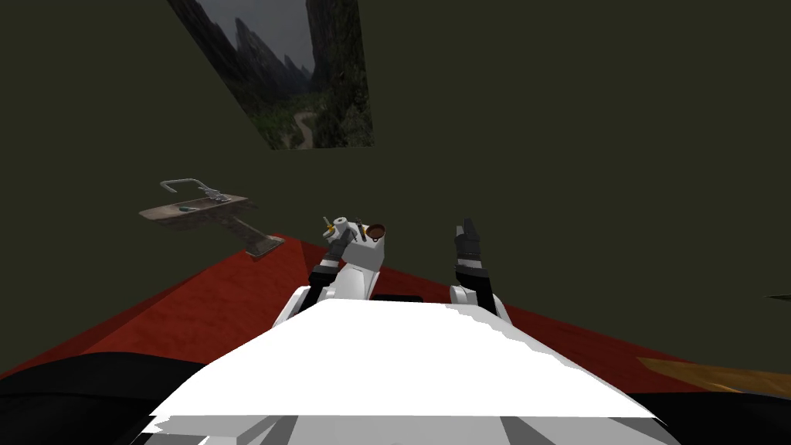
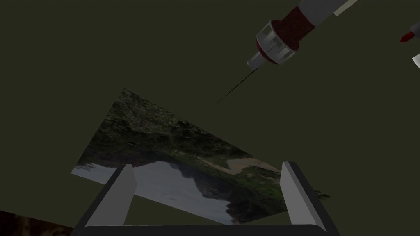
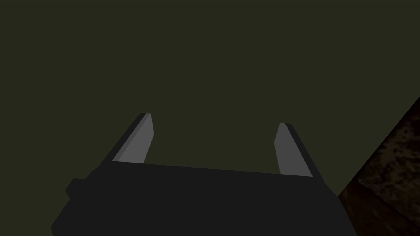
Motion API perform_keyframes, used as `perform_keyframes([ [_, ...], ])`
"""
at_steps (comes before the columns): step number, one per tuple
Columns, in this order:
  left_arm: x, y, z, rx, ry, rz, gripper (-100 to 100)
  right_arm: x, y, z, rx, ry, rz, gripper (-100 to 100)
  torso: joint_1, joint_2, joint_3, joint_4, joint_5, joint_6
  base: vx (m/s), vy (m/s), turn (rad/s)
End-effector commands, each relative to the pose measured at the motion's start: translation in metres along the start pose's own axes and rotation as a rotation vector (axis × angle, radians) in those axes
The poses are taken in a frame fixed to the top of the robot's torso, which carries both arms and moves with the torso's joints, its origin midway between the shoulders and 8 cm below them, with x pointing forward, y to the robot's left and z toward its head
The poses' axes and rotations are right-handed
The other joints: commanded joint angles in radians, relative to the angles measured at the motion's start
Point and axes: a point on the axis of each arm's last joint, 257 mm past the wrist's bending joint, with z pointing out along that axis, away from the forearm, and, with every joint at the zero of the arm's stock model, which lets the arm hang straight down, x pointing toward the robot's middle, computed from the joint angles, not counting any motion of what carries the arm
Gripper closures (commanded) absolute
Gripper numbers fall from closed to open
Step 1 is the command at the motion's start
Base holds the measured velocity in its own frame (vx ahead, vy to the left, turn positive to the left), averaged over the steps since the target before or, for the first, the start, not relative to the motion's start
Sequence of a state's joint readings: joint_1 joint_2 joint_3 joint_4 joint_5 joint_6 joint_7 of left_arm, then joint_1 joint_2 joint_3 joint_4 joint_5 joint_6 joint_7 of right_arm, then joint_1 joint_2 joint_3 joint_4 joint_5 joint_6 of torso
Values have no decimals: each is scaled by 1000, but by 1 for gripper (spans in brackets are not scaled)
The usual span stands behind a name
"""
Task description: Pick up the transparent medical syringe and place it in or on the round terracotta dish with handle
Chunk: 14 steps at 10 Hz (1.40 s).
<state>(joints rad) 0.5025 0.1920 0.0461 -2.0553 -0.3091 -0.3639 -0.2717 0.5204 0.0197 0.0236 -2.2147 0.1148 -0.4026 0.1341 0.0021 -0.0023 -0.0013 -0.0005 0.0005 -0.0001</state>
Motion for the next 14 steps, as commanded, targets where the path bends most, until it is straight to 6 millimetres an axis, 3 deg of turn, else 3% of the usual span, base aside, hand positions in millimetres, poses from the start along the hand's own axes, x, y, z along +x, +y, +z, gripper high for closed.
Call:
perform_keyframes([
  [1, 8, 9, -4, -19, 26, 51, -100, 0, 0, 0, 0, 0, 0, 0, 0, 0, 0, 0, 0, 0, 28, 21, -7],
  [14, 62, 92, -14, -41, 263, 545, -100, 0, 0, 0, 0, 0, 0, 0, 0, -1, 0, 0, 0, 0, 38, 26, -26],
])
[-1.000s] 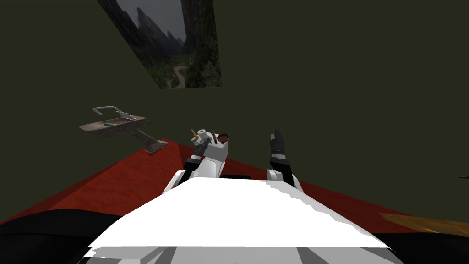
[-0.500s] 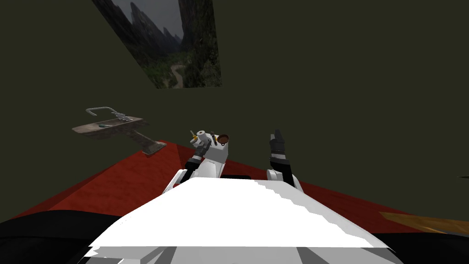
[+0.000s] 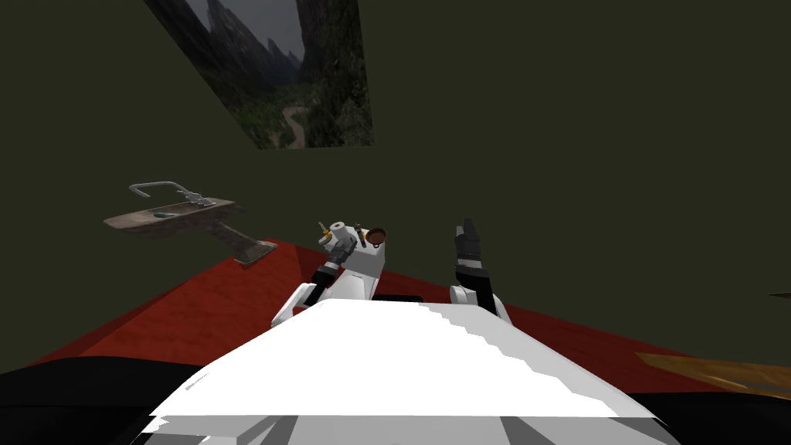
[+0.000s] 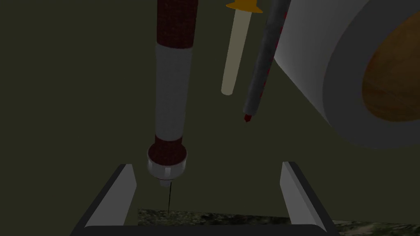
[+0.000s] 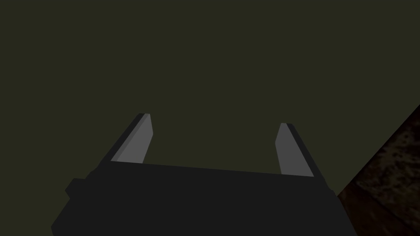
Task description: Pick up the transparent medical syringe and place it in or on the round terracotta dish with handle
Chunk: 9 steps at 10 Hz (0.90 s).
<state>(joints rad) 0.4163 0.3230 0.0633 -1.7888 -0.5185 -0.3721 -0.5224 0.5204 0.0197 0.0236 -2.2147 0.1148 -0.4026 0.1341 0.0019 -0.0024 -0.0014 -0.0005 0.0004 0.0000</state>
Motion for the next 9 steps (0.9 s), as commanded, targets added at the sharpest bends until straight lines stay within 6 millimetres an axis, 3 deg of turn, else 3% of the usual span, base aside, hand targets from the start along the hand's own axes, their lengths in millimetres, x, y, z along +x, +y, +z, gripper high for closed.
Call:
perform_keyframes([
  [1, 9, 5, 2, 4, 22, 57, -100, 0, 0, 0, 0, 0, 0, 0, 0, 0, 0, 0, 0, 0, 29, 30, -35],
  [4, 25, 16, 5, 16, 66, 174, -100, 0, 0, 0, 0, 0, 0, 0, 1, 0, 0, 0, 0, 0, 34, 38, -44],
  [5, 21, 13, 4, 13, 57, 147, -100, 0, 0, 0, 0, 0, 0, 0, 1, 0, 0, 0, 0, 0, 18, 17, -9],
  [6, 22, 13, 4, 14, 59, 153, 0, 0, 0, 0, 0, 0, 0, 0, -1, 1, 0, 0, 0, 0, 0, 0, 0],
  [7, 22, 13, 4, 14, 58, 153, -100, 0, 0, 0, 0, 0, 0, 0, -2, 2, 1, 0, 0, 0, 0, 0, 0],
  [8, 22, 13, 4, 14, 58, 153, 100, 0, 0, 0, 0, 0, 0, 0, -2, 2, 1, 0, 0, 0, 0, 0, 0],
  [9, 22, 13, 4, 14, 58, 153, 100, 0, 0, 0, 0, 0, 0, 0, -2, 2, 1, 0, 0, 0, 0, 0, 0],
])
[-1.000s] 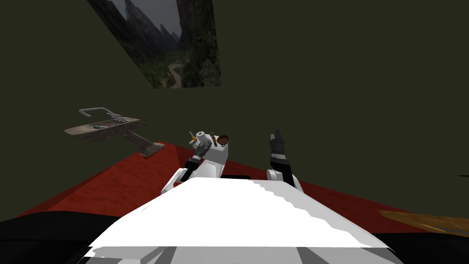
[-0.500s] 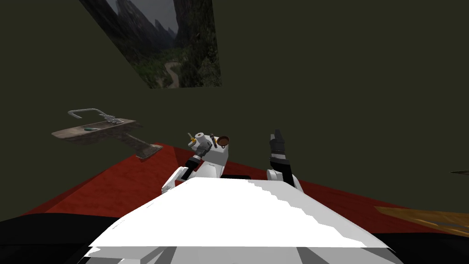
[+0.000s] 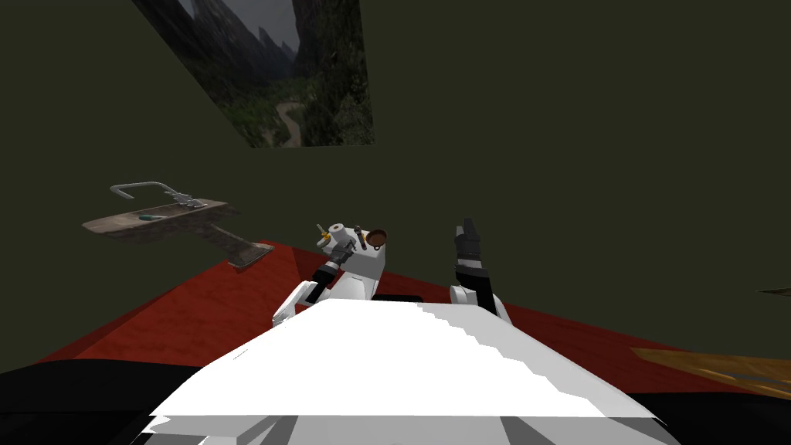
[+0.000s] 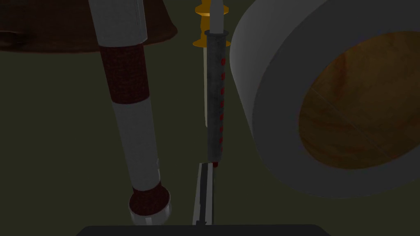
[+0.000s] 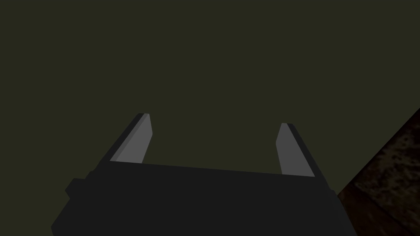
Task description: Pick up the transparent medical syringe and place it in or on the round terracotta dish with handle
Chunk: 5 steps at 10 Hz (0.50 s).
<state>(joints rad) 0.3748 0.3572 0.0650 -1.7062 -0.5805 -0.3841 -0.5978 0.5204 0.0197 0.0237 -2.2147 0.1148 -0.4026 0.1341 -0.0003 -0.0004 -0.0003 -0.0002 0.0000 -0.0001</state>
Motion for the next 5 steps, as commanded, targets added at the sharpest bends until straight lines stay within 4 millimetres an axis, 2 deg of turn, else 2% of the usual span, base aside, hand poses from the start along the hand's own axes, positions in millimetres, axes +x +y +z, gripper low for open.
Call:
perform_keyframes([
  [1, 0, 0, 0, 0, 0, 0, 100, 0, 0, 0, 0, 0, 0, 0, 0, 0, 0, 0, 0, 0, 0, 0, 0],
  [3, 0, 0, 0, 0, 0, 0, 100, 0, 0, 0, 0, 0, 0, 0, 0, 0, 0, 0, 0, 0, 0, 0, 0],
  [5, -2, 8, 0, -13, 14, -13, -100, 0, 0, 0, 0, 0, 0, 0, 0, 0, 0, 0, 0, 0, 0, -5, -34],
])
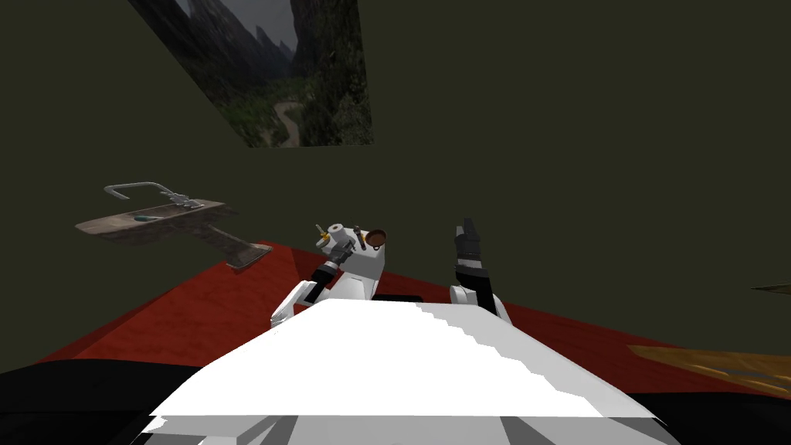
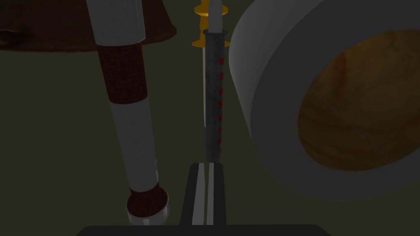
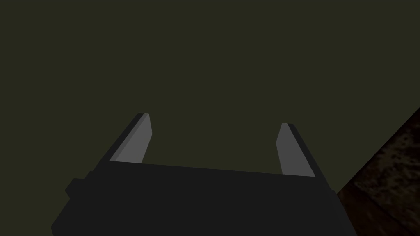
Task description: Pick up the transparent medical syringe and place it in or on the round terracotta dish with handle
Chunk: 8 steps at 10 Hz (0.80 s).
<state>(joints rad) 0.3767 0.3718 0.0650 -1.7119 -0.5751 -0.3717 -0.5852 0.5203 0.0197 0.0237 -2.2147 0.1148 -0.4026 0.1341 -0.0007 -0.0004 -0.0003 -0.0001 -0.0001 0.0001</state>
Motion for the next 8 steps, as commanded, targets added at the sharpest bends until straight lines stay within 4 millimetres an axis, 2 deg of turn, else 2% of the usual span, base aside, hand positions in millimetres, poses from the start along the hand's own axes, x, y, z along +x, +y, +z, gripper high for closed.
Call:
perform_keyframes([
  [1, -2, 5, 0, -11, 10, -12, -100, 0, 0, 0, 0, 0, 0, 0, 0, 0, 0, 0, 0, 0, 1, -13, -57],
  [8, -10, 31, -1, -62, 57, -64, -100, 0, 0, 0, 0, 0, 0, 0, 0, 0, 0, 0, 0, 0, 3, -15, -47],
])
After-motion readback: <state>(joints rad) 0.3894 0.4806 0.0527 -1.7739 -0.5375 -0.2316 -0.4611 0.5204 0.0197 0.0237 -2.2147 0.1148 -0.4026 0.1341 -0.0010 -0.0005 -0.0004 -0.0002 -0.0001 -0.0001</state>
